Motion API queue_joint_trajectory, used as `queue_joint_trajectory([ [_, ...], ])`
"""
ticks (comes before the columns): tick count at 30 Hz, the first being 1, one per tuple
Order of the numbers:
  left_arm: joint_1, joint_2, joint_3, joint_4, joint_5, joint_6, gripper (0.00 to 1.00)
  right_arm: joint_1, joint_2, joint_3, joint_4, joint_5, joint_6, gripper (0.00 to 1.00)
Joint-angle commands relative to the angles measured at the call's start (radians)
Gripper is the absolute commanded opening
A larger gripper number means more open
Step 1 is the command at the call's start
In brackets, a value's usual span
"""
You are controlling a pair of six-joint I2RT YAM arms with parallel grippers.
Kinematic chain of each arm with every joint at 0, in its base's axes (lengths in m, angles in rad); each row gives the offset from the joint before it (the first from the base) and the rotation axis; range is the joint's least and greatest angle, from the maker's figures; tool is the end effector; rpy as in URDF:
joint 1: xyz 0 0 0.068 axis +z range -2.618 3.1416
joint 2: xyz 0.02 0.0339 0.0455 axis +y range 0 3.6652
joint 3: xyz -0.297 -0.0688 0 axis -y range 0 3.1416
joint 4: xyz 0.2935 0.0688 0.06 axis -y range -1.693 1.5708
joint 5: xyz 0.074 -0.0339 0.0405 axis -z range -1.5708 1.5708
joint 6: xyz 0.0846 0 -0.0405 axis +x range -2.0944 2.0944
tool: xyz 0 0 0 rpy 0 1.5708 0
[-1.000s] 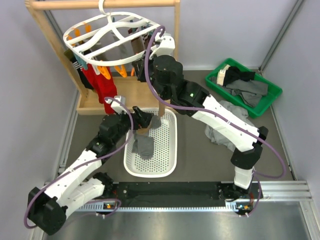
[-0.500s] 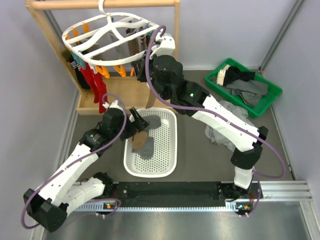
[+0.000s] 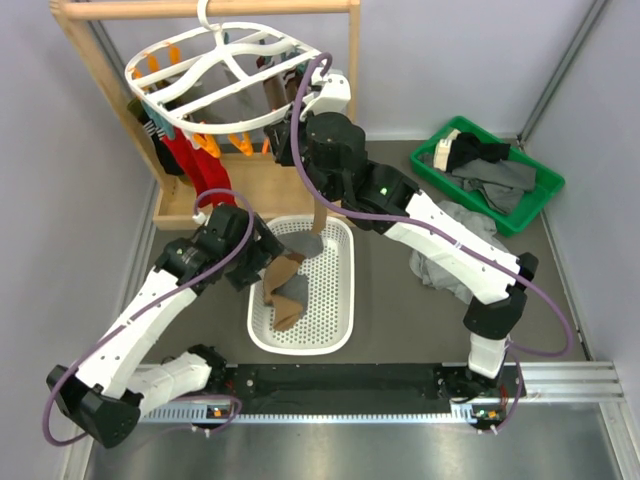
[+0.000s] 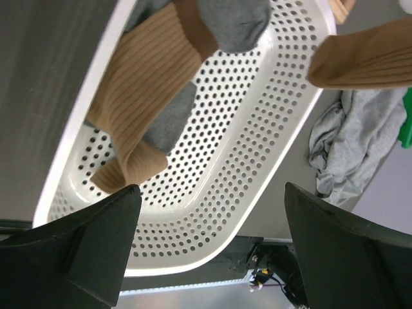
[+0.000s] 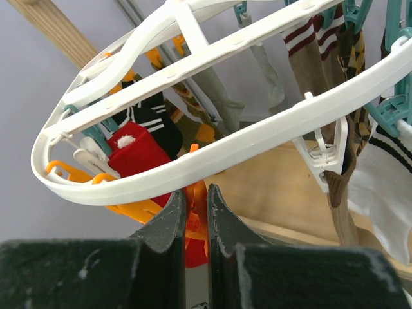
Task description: Remove the socks clipped to the hanger
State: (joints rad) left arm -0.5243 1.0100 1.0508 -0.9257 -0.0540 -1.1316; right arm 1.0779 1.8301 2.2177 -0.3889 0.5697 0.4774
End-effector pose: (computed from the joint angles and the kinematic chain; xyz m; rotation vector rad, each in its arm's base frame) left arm 0.2215 -0.1228 0.3143 -0.7916 2.4435 -0.6285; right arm 0.2723 0.4105 0.5669 -0.0256 1.6248 0.7674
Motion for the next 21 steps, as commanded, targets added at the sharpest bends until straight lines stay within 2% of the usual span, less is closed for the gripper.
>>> queue_joint_trajectory([
  [1,0.001,0.019,0.081,-0.157,-0.09,-0.12,0.96,0.011,-0.058,0.0,0.022,-0.013,0.018,0.0],
  [3,0.0,0.016,0.062,-0.093,-0.063,-0.044,0.96,0.011,-0.058,0.0,0.027,-0.016,0.02,0.0],
  [4,0.0,0.01,0.043,0.035,-0.047,0.001,0.96,0.013,-0.058,-0.001,0.028,-0.024,0.021,0.0],
  [7,0.001,-0.048,-0.069,0.274,0.003,0.202,0.97,0.013,-0.058,-0.001,0.035,-0.036,0.036,0.0],
  [8,0.0,-0.086,-0.101,0.433,0.005,0.252,0.97,0.013,-0.058,0.002,0.036,-0.045,0.04,0.0],
  [10,0.001,-0.126,-0.213,0.613,0.008,0.383,0.97,0.011,-0.058,0.003,0.042,-0.056,0.049,0.0],
  [11,0.0,-0.155,-0.25,0.789,0.017,0.426,0.97,0.014,-0.058,0.007,0.042,-0.057,0.052,0.0],
  [12,0.0,-0.16,-0.308,0.862,0.025,0.496,0.98,0.013,-0.058,0.007,0.042,-0.059,0.055,0.0],
  [14,0.001,-0.148,-0.339,1.029,0.028,0.536,0.99,0.011,-0.061,0.008,0.042,-0.063,0.063,0.0],
  [21,0.0,0.056,-0.266,1.172,-0.015,0.665,0.99,0.011,-0.087,-0.032,0.07,-0.093,0.102,0.0],
])
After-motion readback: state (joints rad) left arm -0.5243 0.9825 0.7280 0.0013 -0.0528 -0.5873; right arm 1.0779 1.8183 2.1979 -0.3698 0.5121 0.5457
